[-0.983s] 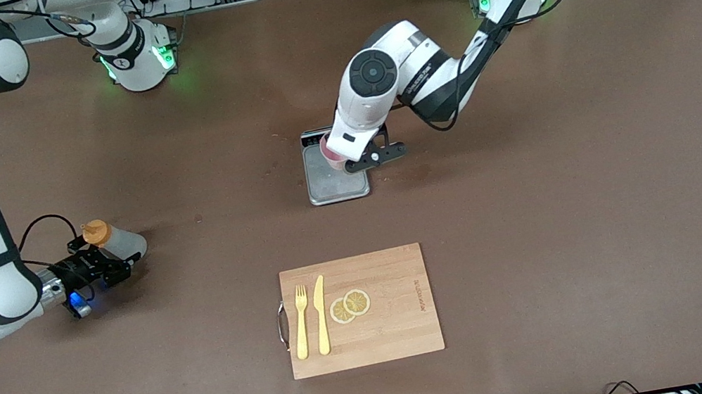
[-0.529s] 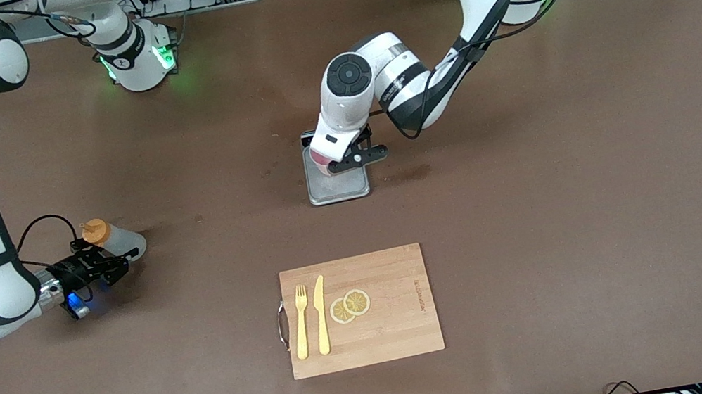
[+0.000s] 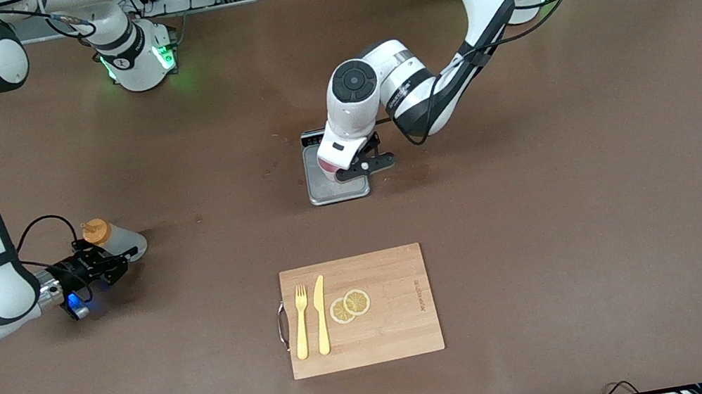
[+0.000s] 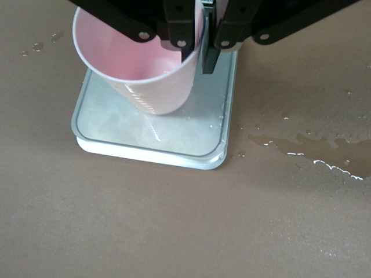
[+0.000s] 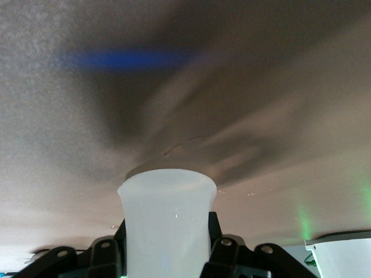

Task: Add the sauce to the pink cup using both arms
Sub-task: 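Lower the pink cup onto the metal scale and open the left gripper, then withdraw the left gripper while the right gripper carries the bottle toward the cup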

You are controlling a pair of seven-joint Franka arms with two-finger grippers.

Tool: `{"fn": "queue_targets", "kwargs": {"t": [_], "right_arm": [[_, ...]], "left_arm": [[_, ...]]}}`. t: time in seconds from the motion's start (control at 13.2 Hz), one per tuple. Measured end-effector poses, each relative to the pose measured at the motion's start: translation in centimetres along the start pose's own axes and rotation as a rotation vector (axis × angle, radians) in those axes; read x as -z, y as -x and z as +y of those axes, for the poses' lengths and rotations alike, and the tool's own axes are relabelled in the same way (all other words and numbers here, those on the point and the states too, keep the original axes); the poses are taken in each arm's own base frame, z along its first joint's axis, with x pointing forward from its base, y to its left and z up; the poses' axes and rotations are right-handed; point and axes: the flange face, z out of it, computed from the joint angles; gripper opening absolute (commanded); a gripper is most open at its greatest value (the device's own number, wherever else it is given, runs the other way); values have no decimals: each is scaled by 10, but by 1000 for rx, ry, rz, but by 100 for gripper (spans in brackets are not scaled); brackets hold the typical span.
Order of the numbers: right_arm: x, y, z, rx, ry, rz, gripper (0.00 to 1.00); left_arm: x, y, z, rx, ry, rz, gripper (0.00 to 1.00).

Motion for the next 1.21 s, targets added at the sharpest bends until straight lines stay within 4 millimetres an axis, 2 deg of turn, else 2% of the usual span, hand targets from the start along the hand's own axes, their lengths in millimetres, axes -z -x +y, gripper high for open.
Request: {"fn": "queue_targets", "kwargs": {"t": [0.08,0.15,0.3,0.45,0.53,0.68,0.83,0.91,0.98,1.06,1.13,1.21], "right_arm": [[0,0,0,1,0,0,77],[-1,0,-1,1,0,-1,76],[-1,1,-1,1,0,-1,62],[-1,1,-2,0,2,-5,94],[-2,2,-2,0,4,-9,100],[-5,5,-3,-1,12,-32,100],[-7,10,-4,-13,22,-59,100],[-7,11,-5,-16,24,-63,92],[-8,11,-6,-18,25,-66,62],[-8,12,-6,-18,26,-67,43],[-8,12,-6,-18,26,-67,37],[-8,12,-6,-18,26,-67,36]], "left_arm": [[0,0,0,-1,1,0,100],[0,-1,2,-2,5,3,100],[5,0,9,-6,18,8,100],[14,-4,13,11,35,19,100],[23,-6,16,32,46,30,100],[56,-10,16,59,50,67,100],[107,-30,0,102,44,125,100],[133,-43,-16,116,22,152,100],[159,-53,-33,103,-13,174,100],[185,-63,-51,82,-39,198,100],[211,-75,-70,74,-51,225,100],[236,-90,-92,78,-53,247,100]]}}
